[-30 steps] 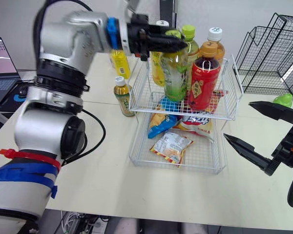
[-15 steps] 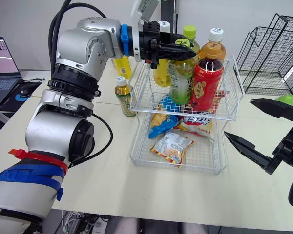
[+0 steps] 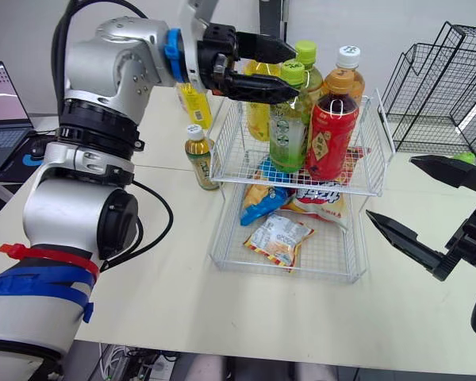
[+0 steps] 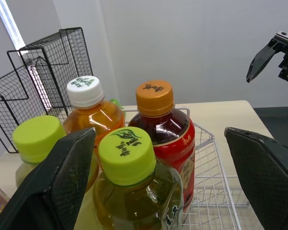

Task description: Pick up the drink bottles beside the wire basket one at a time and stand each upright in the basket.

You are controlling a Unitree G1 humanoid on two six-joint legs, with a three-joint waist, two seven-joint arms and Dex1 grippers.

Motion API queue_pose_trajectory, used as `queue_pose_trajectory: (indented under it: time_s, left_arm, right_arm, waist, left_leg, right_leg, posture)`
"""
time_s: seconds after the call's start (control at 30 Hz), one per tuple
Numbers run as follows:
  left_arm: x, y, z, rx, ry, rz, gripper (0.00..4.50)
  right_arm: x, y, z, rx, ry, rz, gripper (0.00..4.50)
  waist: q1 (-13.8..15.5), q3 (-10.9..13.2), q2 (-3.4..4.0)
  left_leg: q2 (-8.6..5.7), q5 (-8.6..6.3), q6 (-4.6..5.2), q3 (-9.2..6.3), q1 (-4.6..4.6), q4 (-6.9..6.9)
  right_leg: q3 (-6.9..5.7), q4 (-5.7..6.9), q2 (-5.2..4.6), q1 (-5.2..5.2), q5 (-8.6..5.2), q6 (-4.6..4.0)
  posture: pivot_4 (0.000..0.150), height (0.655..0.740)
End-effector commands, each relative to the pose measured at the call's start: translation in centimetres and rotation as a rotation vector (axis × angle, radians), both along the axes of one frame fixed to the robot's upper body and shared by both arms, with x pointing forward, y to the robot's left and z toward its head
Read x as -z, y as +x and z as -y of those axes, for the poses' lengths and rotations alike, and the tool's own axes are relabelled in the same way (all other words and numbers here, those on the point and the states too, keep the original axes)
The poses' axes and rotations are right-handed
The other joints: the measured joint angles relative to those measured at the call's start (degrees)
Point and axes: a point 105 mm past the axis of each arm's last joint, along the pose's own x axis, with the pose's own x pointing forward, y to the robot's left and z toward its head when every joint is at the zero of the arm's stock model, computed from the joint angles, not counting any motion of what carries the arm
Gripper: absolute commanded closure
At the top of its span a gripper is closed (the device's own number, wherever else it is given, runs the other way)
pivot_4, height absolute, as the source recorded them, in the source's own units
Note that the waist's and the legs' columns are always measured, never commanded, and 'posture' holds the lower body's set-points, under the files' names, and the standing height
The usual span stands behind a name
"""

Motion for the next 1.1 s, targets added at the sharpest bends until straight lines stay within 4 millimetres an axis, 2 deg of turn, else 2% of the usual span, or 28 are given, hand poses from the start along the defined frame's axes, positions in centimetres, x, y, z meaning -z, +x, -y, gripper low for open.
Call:
queue_pose_trajectory:
  time_s: [0.03, 0.17, 0.27, 0.47, 0.57, 0.67, 0.73, 0.9, 1.0, 1.1]
  left_arm:
    - [-2.9, -1.7, -1.1, 0.022, -0.048, 0.079, 0.02]
    - [-3.5, -2.8, -3.5, 0.025, -0.066, 0.083, 0.02]
    - [-3.9, -2.6, -5.2, -0.049, -0.092, 0.086, 0.02]
    - [-4.1, -0.4, -10.6, -0.378, -0.176, 0.120, 0.02]
    - [-3.1, 0.4, -14.1, -0.544, -0.207, 0.113, 0.02]
    - [-1.1, 1.3, -17.6, -0.719, -0.210, 0.095, 0.02]
    - [0.7, 1.5, -19.2, -0.789, -0.206, 0.077, 0.02]
    - [6.0, 2.5, -20.1, -0.871, -0.184, 0.026, 0.02]
    - [8.1, 3.1, -19.3, -0.881, -0.213, -0.015, 0.02]
    - [9.2, 4.0, -17.5, -0.883, -0.295, -0.060, 0.02]
  right_arm:
    - [-1.3, 0.3, 0.1, 0.004, 0.014, 0.071, 0.00]
    - [-1.9, 0.6, -0.3, -0.028, 0.036, 0.106, 0.00]
    - [-1.8, 0.7, -0.8, -0.060, 0.038, 0.096, 0.00]
    - [-1.6, 1.3, -2.8, -0.201, 0.024, 0.072, 0.00]
    - [-1.4, 1.7, -3.9, -0.258, -0.003, 0.070, 0.00]
    - [-0.5, 1.9, -5.1, -0.322, -0.018, 0.053, 0.00]
    - [0.2, 1.8, -6.2, -0.366, -0.008, 0.040, 0.00]
    - [1.8, 1.3, -8.6, -0.415, 0.020, 0.024, 0.00]
    - [3.0, 0.7, -9.3, -0.415, 0.017, -0.004, 0.00]
    - [3.3, 0.5, -9.8, -0.386, 0.053, -0.002, 0.00]
  waist:
    - [-0.03, 0.00, 0.00]
    - [-0.26, -0.01, 0.03]
    - [-0.18, -0.02, 0.05]
    - [-0.21, -0.02, 0.05]
    - [-0.21, -0.02, 0.05]
    - [-0.17, -0.02, 0.05]
    - [-0.17, -0.03, 0.05]
    - [0.38, -0.03, 0.04]
    - [1.25, -0.05, 0.00]
    - [1.74, -0.08, -0.05]
  left_leg:
    - [0.00, 0.00, 0.00, 0.00, 0.00, 0.00]
    - [0.02, 0.00, 0.00, 0.02, 0.02, -0.03]
    - [0.06, 0.00, -0.01, -0.02, 0.05, -0.02]
    - [0.06, 0.01, -0.01, 0.01, 0.15, 0.03]
    - [0.08, 0.00, -0.01, 0.03, 0.17, 0.01]
    - [0.10, 0.00, -0.01, 0.03, 0.17, 0.01]
    - [0.12, 0.00, -0.01, 0.01, 0.17, 0.01]
    - [0.18, 0.02, -0.02, -0.06, 0.15, 0.05]
    - [0.15, 0.02, -0.01, -0.08, 0.10, 0.10]
    - [0.13, 0.02, -0.01, -0.09, 0.06, 0.14]
  right_leg:
    - [0.00, 0.00, 0.00, 0.00, 0.00, 0.00]
    - [0.02, 0.02, 0.01, -0.02, 0.01, -0.02]
    - [-0.01, 0.04, 0.03, 0.02, 0.02, -0.05]
    - [0.02, 0.08, 0.01, 0.08, 0.01, -0.02]
    - [0.04, 0.08, 0.01, 0.08, 0.04, -0.07]
    - [0.03, 0.11, 0.01, 0.06, 0.05, -0.08]
    - [0.01, 0.11, -0.02, 0.07, 0.05, -0.09]
    - [-0.07, 0.18, -0.19, 0.09, 0.05, -0.09]
    - [-0.12, 0.18, -0.35, 0.11, 0.05, -0.08]
    - [-0.13, 0.15, -0.35, 0.12, 0.08, -0.02]
  posture:
    - [0.150, 0.6978]
    - [0.150, 0.6978]
    - [0.150, 0.6978]
    - [0.150, 0.6978]
    - [0.150, 0.6978]
    - [0.150, 0.6978]
    - [0.150, 0.6978]
    - [0.150, 0.6978]
    - [0.150, 0.6978]
    - [0.150, 0.6978]
